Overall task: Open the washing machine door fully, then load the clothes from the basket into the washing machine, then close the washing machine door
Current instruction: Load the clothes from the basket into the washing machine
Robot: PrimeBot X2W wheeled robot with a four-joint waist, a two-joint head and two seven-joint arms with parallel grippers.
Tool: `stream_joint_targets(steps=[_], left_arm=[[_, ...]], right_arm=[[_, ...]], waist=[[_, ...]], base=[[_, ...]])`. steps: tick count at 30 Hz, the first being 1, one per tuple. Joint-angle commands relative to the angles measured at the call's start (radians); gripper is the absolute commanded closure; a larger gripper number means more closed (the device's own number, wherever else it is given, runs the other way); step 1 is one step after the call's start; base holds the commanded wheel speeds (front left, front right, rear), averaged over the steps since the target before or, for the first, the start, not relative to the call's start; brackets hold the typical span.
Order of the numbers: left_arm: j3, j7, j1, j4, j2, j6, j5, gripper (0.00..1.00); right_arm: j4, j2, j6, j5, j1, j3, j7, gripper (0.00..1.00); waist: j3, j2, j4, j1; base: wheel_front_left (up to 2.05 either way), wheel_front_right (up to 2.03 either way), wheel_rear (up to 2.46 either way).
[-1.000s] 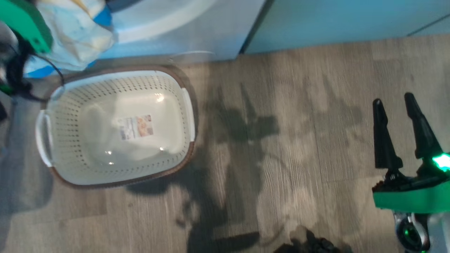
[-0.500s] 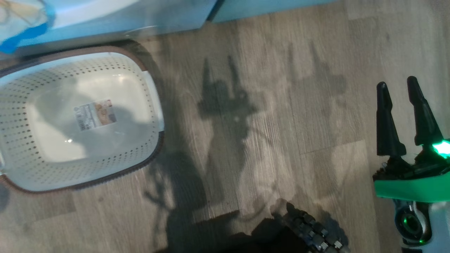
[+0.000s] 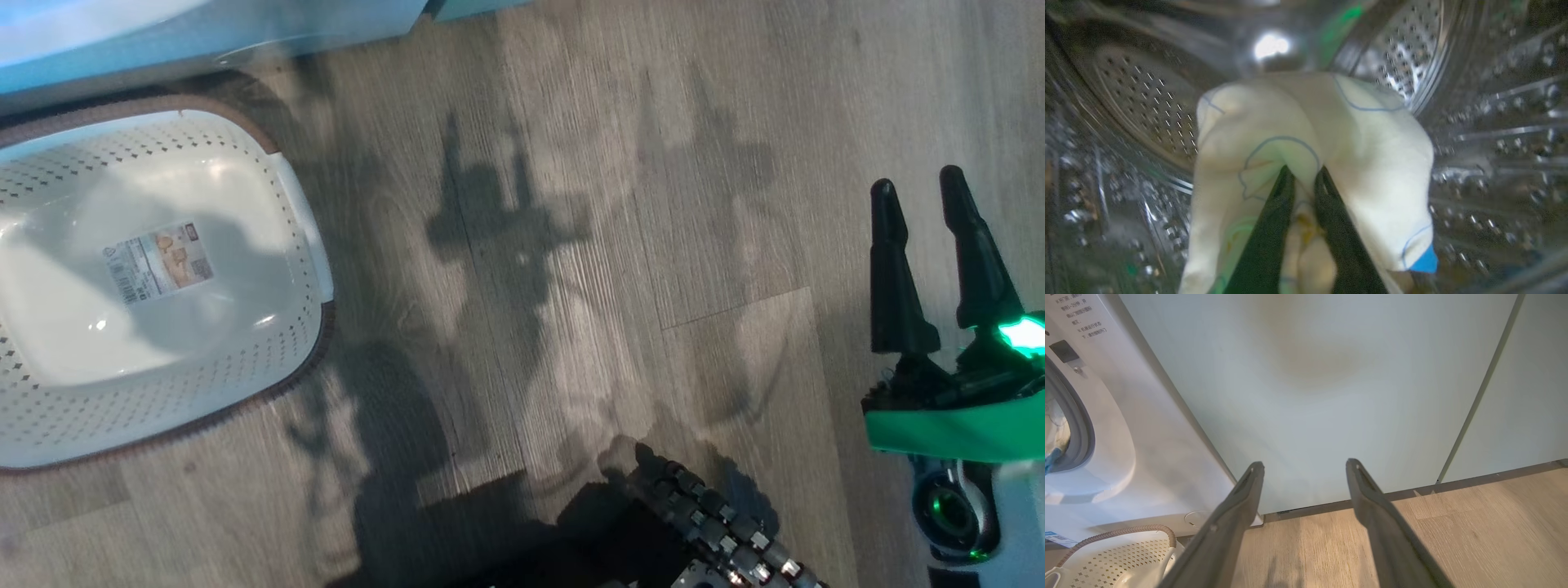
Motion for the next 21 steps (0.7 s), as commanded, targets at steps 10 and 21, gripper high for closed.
stream_joint_targets(steps=[10,21], left_arm=[[-0.006,-0.154,-0.106,0.097,0.044,0.006,0.054,1.00],[0.003,-0.055,-0.114,0.211,0.002,0.023,-0.002,0.00]], right_arm=[[-0.036,-0.012,-0.003,0.009,-0.003,0.014,-0.005,0.00],[-0.030,-0.012,-0.003,0.006,-0.016,0.004,-0.005,0.00]], waist=[[0.018,0.0000,0.006,-0.0001],[0.026,0.0000,0.019,-0.0001]], base=[[0.00,0.00,0.00],[0.00,0.00,0.00]])
